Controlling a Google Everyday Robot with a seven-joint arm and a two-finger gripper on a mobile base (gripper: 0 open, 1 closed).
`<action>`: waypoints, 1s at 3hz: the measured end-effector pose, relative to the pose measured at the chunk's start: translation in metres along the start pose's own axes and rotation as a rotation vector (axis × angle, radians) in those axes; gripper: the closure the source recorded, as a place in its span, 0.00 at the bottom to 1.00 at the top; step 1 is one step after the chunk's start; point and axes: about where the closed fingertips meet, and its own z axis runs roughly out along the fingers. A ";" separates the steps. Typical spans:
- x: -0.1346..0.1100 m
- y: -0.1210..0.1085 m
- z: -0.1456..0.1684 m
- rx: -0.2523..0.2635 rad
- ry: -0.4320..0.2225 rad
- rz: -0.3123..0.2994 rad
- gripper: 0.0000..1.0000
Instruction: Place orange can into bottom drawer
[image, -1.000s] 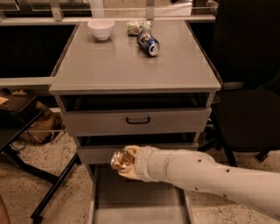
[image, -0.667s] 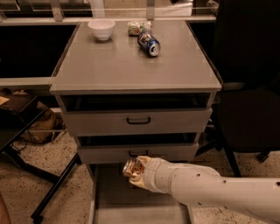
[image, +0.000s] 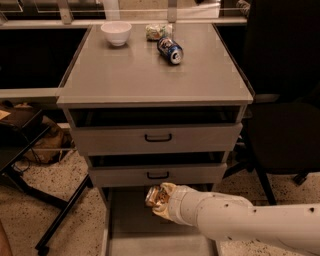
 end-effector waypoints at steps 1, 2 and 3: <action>0.027 0.006 0.022 0.011 -0.001 0.025 1.00; 0.063 0.011 0.069 0.026 -0.015 0.043 1.00; 0.101 0.033 0.107 0.008 -0.025 0.097 1.00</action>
Offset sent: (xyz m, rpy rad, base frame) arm 0.0257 -0.0110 -0.2202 0.0819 0.0959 -0.0638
